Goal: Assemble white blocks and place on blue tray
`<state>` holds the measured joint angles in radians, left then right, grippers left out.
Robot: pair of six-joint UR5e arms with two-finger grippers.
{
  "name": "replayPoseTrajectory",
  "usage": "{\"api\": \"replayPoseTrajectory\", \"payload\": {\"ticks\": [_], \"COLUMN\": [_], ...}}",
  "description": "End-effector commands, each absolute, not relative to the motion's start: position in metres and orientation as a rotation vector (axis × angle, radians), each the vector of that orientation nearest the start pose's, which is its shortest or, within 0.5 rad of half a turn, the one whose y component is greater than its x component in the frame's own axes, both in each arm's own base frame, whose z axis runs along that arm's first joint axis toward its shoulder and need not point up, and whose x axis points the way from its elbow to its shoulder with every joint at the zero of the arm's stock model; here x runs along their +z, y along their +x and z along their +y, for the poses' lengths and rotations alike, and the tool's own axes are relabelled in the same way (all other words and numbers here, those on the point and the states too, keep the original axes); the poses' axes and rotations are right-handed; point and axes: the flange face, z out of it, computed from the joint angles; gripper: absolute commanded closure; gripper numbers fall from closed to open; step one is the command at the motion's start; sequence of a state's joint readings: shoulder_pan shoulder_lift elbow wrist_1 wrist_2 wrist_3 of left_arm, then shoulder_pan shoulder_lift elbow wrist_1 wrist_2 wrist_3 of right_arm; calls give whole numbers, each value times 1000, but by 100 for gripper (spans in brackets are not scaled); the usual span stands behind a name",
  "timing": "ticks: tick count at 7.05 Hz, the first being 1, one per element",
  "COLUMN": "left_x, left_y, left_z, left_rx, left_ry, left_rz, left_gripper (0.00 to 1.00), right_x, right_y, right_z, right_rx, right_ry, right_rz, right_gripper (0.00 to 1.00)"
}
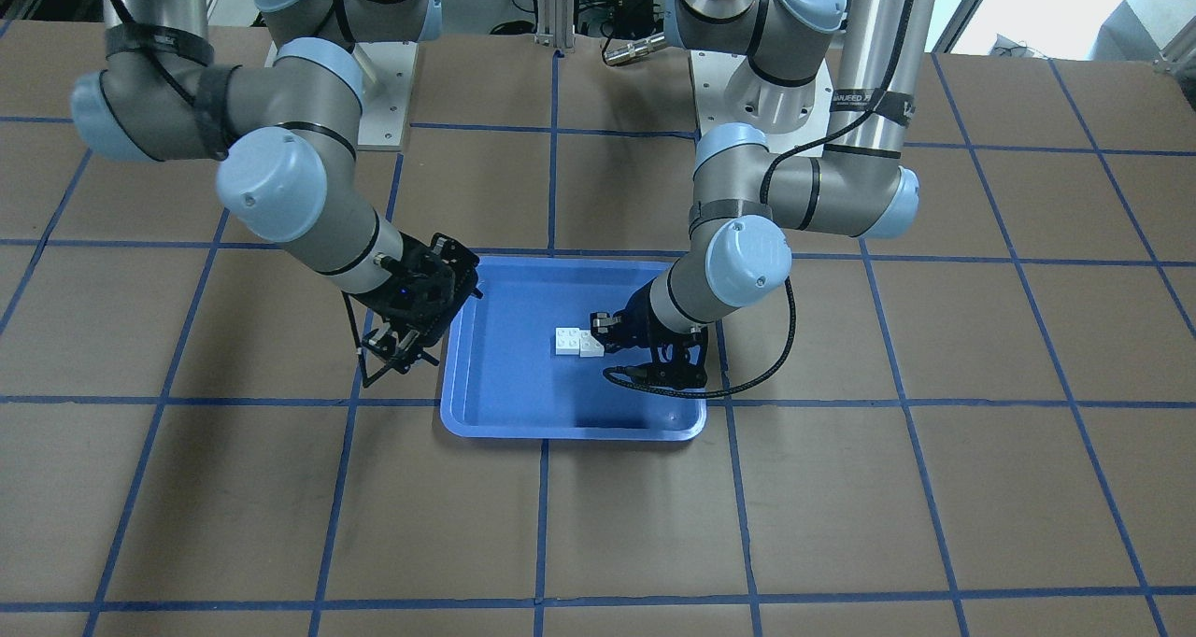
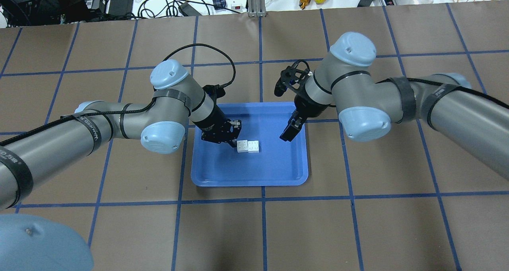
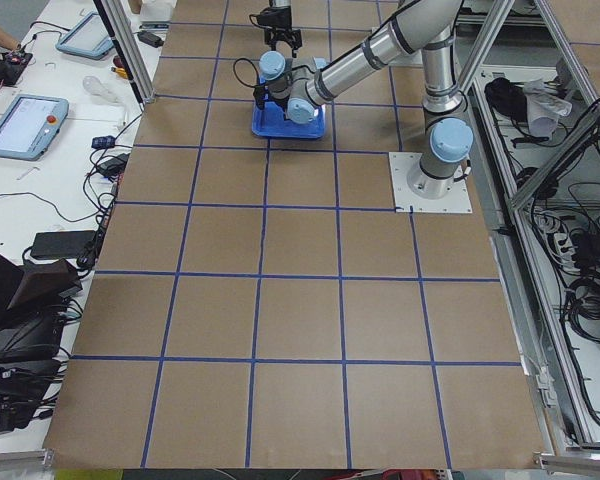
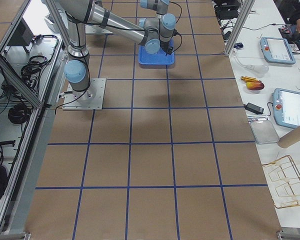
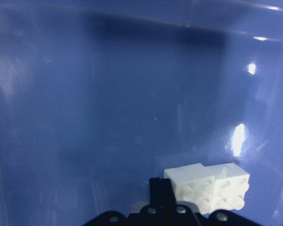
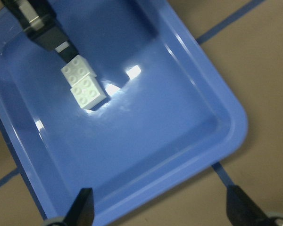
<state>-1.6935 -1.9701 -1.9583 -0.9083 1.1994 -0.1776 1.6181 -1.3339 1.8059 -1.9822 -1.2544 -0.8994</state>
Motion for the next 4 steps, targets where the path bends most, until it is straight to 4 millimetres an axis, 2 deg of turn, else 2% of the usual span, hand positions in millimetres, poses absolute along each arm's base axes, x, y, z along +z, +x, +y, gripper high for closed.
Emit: {"api": "replayPoseTrajectory", "payload": {"ticks": [1, 2, 3, 4], "left_x": [172, 171, 172, 179], "left_y": [-234, -234, -235, -234], "left_z": [-505, -504, -505, -506], "left_rx": [323, 325, 324, 294], "left_ry": [-197, -198, -197, -189], "left_rz": [3465, 3465, 3465, 3470], "left_gripper": [93, 93, 93, 93], "right_x": [386, 426, 443, 441], "right_y": [130, 117, 114, 114], "right_z": [-565, -568, -568, -571], "right_rx": [64, 174, 222, 235], "right_ry": [-974, -758, -555, -270], "right_rz": [2763, 2877, 2955, 3013], "right_gripper": [0, 0, 0, 0]}}
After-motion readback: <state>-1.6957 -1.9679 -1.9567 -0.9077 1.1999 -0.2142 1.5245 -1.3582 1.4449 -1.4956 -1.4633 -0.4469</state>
